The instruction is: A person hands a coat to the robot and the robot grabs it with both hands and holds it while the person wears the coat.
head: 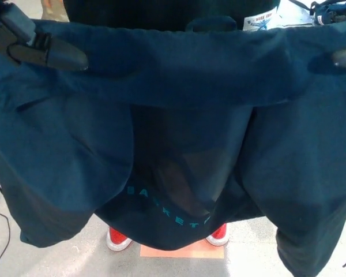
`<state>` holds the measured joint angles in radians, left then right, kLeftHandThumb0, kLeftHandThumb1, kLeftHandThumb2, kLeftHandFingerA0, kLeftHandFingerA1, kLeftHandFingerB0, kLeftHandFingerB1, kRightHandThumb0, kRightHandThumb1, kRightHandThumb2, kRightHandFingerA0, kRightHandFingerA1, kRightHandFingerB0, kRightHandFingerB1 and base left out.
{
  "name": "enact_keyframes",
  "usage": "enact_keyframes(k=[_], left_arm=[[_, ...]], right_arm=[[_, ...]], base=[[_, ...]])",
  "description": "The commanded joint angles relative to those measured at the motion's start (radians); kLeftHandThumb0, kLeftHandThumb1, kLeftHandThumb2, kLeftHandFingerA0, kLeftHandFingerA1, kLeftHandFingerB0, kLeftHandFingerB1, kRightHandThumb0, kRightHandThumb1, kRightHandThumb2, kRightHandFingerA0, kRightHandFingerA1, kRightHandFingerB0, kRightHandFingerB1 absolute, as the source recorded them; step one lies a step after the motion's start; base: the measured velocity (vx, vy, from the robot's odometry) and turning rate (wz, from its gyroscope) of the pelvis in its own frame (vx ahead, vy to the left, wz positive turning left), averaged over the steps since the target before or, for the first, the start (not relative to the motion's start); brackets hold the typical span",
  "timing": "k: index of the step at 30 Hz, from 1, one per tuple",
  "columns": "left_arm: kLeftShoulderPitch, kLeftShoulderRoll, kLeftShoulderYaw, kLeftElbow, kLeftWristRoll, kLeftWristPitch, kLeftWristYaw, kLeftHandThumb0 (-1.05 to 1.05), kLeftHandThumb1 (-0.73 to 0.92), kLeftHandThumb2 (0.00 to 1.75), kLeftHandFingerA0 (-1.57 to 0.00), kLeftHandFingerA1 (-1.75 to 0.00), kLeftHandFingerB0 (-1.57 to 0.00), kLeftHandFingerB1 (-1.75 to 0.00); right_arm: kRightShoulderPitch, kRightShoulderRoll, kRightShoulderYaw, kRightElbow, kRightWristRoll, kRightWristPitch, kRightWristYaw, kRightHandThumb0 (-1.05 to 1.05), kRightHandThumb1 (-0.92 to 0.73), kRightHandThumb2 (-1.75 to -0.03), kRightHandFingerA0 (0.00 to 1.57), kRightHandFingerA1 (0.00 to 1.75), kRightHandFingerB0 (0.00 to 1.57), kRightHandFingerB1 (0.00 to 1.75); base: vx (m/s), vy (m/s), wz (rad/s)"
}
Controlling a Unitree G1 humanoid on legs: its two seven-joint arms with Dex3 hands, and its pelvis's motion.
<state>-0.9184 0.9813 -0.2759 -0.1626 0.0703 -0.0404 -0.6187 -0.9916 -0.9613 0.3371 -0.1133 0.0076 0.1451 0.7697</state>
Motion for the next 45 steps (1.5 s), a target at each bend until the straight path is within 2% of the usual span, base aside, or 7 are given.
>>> enact_keyframes(k=[1,26,27,30,31,35,45], left_arm=[[-0.121,-0.007,-0.153,0.089,-0.037,0.357,-0.438,-0.81,0.46,0.82,-0.41,-0.49,-0.07,-0.27],[-0.061,-0.023,-0.213,-0.004,-0.028,0.496,-0.546,-0.8,0.56,0.58,-0.25,-0.34,-0.21,-0.29],[-0.044,-0.026,-0.211,-0.01,-0.006,0.447,-0.524,-0.85,0.59,0.59,-0.3,-0.35,-0.28,-0.3],[0.048,-0.042,-0.169,-0.039,0.049,0.343,-0.408,-0.86,0.79,0.65,-0.85,-0.5,-0.76,-0.45],[0.077,-0.046,-0.157,-0.05,0.077,0.318,-0.364,-0.76,0.75,1.15,-0.95,-0.65,-0.95,-0.69],[0.252,-0.094,-0.093,-0.107,0.203,0.211,-0.109,-0.58,0.92,0.78,-1.17,-0.69,-1.11,-0.74],[0.405,-0.168,-0.048,-0.074,0.401,0.013,0.258,-0.32,0.81,0.64,-0.78,-1.68,-0.7,-1.43]], right_arm=[[-0.258,0.035,0.208,0.139,-0.007,0.295,0.532,-0.9,-0.69,-0.6,0.14,0.35,0.0,0.21],[-0.223,-0.041,0.25,0.094,-0.035,0.339,0.648,-0.39,-0.25,-0.92,0.03,0.49,0.0,0.47],[-0.195,-0.041,0.239,0.087,-0.044,0.313,0.617,-0.86,-0.74,-0.63,0.48,0.42,0.28,0.32],[-0.043,-0.042,0.161,0.028,-0.102,0.17,0.421,-0.71,-0.92,-0.71,1.26,0.75,1.16,0.66],[0.002,-0.035,0.129,0.008,-0.107,0.164,0.375,-0.61,-0.92,-0.71,1.16,1.11,1.11,1.04],[0.215,0.005,0.006,-0.067,-0.176,0.074,0.139,-0.43,-0.92,-0.68,0.72,1.75,0.53,1.5],[0.482,0.092,-0.142,-0.087,-0.355,-0.131,-0.27,-0.34,-0.91,-0.67,0.8,1.73,0.7,1.48]], base=[[0.0,0.0,0.0],[0.0,0.0,0.0],[0.0,0.0,0.0],[0.0,0.0,0.0],[0.0,0.0,0.0],[0.0,0.0,0.0],[0.0,0.0,0.0]])
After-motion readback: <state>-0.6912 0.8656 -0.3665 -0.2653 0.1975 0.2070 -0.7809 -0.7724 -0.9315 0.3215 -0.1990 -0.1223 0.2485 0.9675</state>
